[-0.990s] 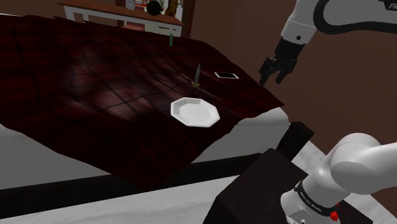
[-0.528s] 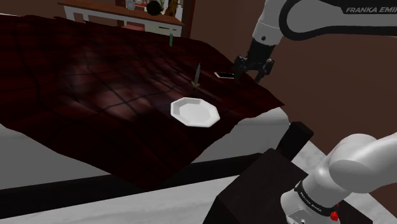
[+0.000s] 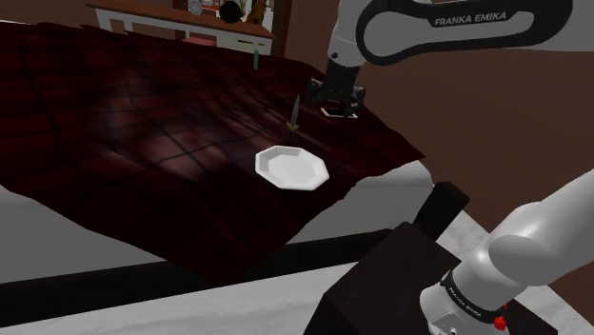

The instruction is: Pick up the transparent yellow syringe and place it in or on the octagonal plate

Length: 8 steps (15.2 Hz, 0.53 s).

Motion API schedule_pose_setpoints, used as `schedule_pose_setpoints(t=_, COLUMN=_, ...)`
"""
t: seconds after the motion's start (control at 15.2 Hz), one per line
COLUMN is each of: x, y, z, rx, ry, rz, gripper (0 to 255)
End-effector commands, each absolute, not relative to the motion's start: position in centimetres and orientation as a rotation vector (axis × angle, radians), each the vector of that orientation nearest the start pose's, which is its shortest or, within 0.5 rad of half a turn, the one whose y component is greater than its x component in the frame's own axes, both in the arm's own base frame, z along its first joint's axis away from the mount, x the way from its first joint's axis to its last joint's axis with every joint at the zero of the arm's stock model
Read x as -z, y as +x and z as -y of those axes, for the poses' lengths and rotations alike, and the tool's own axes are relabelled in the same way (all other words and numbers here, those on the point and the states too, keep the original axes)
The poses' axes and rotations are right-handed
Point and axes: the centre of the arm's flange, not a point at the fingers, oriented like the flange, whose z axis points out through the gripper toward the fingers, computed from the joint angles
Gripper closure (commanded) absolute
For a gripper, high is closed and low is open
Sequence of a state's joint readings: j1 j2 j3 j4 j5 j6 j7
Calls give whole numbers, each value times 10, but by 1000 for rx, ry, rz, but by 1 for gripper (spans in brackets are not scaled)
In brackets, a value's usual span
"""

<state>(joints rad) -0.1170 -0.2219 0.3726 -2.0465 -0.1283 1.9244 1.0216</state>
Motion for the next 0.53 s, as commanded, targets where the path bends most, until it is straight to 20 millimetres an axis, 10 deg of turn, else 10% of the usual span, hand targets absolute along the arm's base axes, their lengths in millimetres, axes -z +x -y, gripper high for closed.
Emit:
schedule_pose_setpoints(t=0.0, x=-535, y=510, z=-142, rx=328, ry=-2985, rz=-1267, gripper=0)
schedule_pose_setpoints(t=0.46, x=-522, y=599, z=-163, rx=408, ry=-2830, rz=-1603, gripper=0)
